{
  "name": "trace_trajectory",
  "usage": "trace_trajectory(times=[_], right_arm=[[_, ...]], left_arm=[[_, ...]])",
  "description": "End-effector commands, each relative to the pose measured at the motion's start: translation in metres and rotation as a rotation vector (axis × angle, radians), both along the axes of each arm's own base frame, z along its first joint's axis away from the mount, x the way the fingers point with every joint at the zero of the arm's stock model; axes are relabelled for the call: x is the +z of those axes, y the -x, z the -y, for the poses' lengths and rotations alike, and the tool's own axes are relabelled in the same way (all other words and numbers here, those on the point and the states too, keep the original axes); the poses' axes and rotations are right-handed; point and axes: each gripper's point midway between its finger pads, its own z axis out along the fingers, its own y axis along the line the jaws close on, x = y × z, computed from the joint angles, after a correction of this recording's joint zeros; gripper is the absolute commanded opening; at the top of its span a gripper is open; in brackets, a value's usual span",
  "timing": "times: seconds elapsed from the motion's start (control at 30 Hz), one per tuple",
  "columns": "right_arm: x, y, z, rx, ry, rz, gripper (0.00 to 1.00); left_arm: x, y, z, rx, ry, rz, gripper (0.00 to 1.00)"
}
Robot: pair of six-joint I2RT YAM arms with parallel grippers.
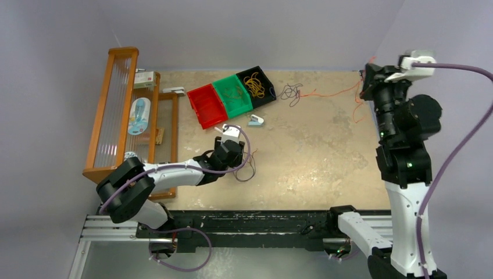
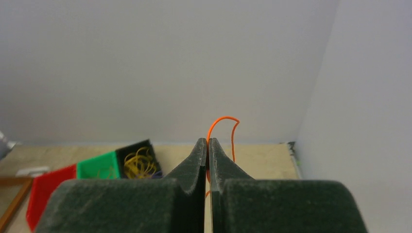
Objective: Untangle the cables
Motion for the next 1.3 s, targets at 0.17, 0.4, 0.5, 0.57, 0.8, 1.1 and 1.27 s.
trace_trajectory(times=[0.17,0.4,0.5,0.57,0.8,1.1,1.27], right_arm=[[-0.052,-0.039,-0.086,0.454,-0.052,-0.095,0.00],[-0.077,-0.048,-0.113,0.595,-0.082,-0.175,0.00],[-0.081,-0.046,-0.121,0.635,-0.089,-0.189,0.00],[-0.081,-0.045,-0.124,0.647,-0.097,-0.192,0.00],[-0.084,-0.043,-0.142,0.730,-0.157,-0.198,0.00],[-0.092,-0.050,-0.178,0.813,-0.247,-0.211,0.00],[-0.095,-0.049,-0.192,0.851,-0.250,-0.229,0.00]], left_arm=[[0.090,-0.009,0.006,-0.002,0.205,0.193,0.66],[0.158,-0.010,0.040,-0.172,0.350,0.350,0.68],[0.180,-0.003,0.063,-0.295,0.446,0.422,0.69],[0.198,0.004,0.076,-0.370,0.526,0.488,0.71],[0.233,0.007,0.101,-0.492,0.584,0.632,0.72],[0.262,0.000,0.136,-0.601,0.591,0.754,0.73],[0.264,-0.009,0.148,-0.620,0.552,0.806,0.73]])
